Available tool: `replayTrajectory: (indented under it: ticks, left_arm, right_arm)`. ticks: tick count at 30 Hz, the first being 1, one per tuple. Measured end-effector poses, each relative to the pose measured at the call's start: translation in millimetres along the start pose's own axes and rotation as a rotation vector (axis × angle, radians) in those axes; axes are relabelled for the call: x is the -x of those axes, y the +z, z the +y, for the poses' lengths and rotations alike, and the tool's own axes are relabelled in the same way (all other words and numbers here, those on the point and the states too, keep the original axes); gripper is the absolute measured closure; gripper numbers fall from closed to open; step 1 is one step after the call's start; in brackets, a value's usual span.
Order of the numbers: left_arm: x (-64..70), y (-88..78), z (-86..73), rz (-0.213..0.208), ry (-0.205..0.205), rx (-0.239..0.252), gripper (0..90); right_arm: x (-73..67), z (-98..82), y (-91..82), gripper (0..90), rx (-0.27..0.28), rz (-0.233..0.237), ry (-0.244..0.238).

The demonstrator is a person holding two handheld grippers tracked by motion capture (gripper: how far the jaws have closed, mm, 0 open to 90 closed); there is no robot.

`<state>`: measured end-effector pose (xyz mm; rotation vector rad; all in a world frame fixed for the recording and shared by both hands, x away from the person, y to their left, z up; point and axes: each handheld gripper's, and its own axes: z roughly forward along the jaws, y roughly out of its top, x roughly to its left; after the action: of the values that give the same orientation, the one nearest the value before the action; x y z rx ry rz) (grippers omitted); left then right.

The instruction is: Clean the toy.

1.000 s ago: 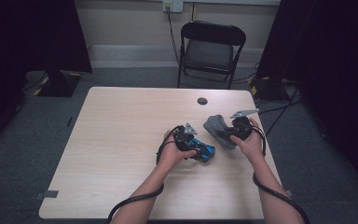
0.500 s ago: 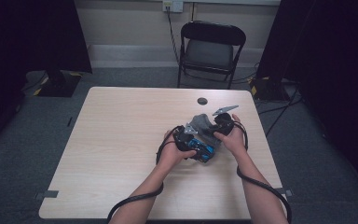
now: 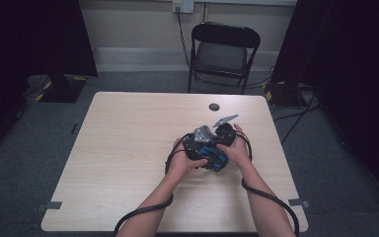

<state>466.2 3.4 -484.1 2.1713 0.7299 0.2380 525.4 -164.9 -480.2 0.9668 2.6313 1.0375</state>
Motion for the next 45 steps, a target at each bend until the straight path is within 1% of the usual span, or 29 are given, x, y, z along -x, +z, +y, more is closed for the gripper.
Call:
replayTrajectory:
  ticks: [4, 8, 12, 16, 21, 32, 37, 41, 45]
  left_arm:
    - [0.3, 0.2, -0.3, -0.001, -0.003, 0.004, 9.1]
    - [0.1, 0.1, -0.5, -0.002, -0.003, 0.005, 9.1]
    - [-0.1, 0.1, -0.7, -0.004, -0.001, 0.006, 9.1]
    - [0.0, 0.0, -0.7, -0.003, -0.001, 0.005, 9.1]
    - [0.1, -0.2, -1.3, 0.000, 0.003, 0.008, 9.1]
    - [0.3, 0.0, -0.7, 0.000, 0.007, 0.005, 9.1]
    - [1.1, 0.3, -1.7, 0.000, 0.002, 0.014, 9.1]
    - [1.2, 0.1, -1.5, 0.000, 0.002, 0.011, 9.1]
    - [1.0, 0.1, -1.2, 0.001, 0.003, 0.009, 9.1]
  right_arm:
    - [1.8, -2.0, -1.5, 74.7, 0.005, 0.012, 0.002]
    - [1.3, -1.2, -1.8, 74.8, -0.003, 0.014, -0.018]
    - [2.5, -2.7, -3.3, 74.8, -0.003, 0.021, -0.016]
    - [4.9, -6.8, -5.1, 74.8, 0.011, 0.033, 0.001]
    - [7.7, -9.8, -8.7, 74.7, 0.003, 0.045, -0.010]
    - [9.7, -17.6, -18.0, 74.7, -0.011, 0.047, -0.020]
    - [11.3, -23.1, -21.9, 74.7, -0.003, 0.053, -0.013]
    - [11.9, -26.1, -25.0, 74.7, -0.005, 0.051, -0.015]
    - [13.8, -30.1, -29.1, 74.7, -0.007, 0.057, -0.006]
